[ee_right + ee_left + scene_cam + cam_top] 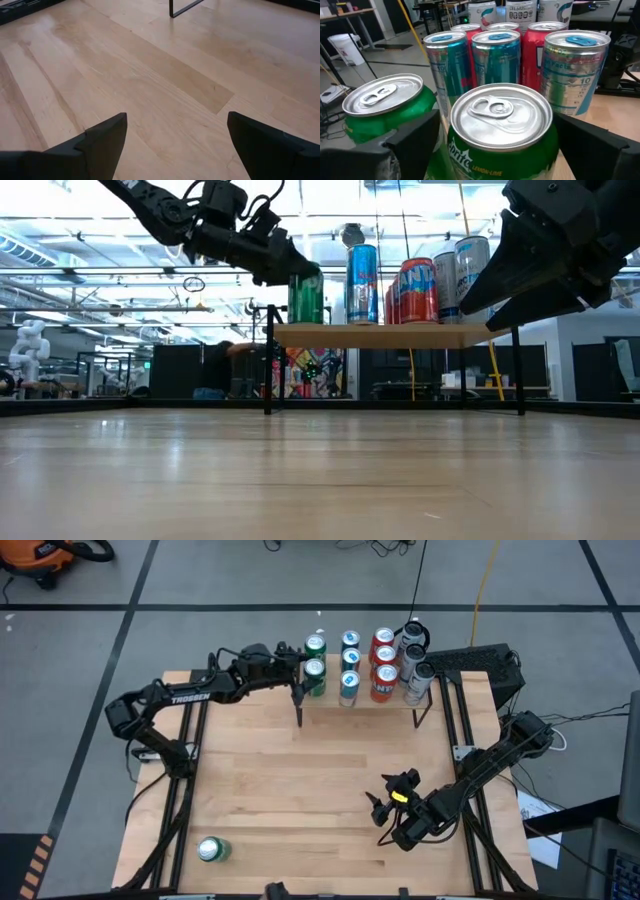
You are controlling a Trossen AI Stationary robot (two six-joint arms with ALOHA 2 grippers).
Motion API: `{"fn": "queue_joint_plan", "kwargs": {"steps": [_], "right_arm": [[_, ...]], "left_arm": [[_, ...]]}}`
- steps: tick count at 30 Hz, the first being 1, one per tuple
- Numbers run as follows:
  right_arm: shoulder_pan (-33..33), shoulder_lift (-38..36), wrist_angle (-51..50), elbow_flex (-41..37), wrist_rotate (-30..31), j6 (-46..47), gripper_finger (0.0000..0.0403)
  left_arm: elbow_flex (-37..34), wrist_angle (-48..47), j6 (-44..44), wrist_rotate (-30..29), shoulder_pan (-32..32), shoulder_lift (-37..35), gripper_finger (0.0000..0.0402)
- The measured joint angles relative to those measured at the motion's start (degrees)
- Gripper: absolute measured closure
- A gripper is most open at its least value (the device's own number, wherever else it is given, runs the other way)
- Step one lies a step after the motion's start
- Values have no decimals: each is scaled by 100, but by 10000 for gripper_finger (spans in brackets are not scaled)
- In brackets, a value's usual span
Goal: Place canned beverage on shelf
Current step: Put the right green soda can on the shelf aligned with the other green soda can
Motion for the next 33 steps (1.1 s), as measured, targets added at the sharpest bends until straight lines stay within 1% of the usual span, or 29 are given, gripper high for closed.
{"fn": "queue_joint_plan", "kwargs": {"steps": [4, 8, 14, 18, 21, 26, 33], "right_arm": [[-1, 23, 2, 0, 0, 2, 69], [-1, 170, 20, 0, 0, 34, 69], [-1, 450, 83, 0, -3, 178, 69], [-3, 582, 92, 0, 28, 354, 69], [-17, 667, 103, 0, 163, 455, 69], [-51, 682, 194, 0, 175, 468, 69], [-105, 682, 212, 0, 179, 431, 69]], "left_arm": [[0, 55, -5, -25, -7, -127, 16], [0, -230, 9, -203, -15, -441, 15], [1, -1204, 144, -934, -15, -1089, 15], [-45, -1891, -70, -1002, -80, -1325, 15], [-284, -1969, -156, -1011, -261, -1304, 15], [-439, -1917, -151, -1795, -470, -1148, 14], [-529, -1381, -164, -1936, -465, -1113, 14]]}}
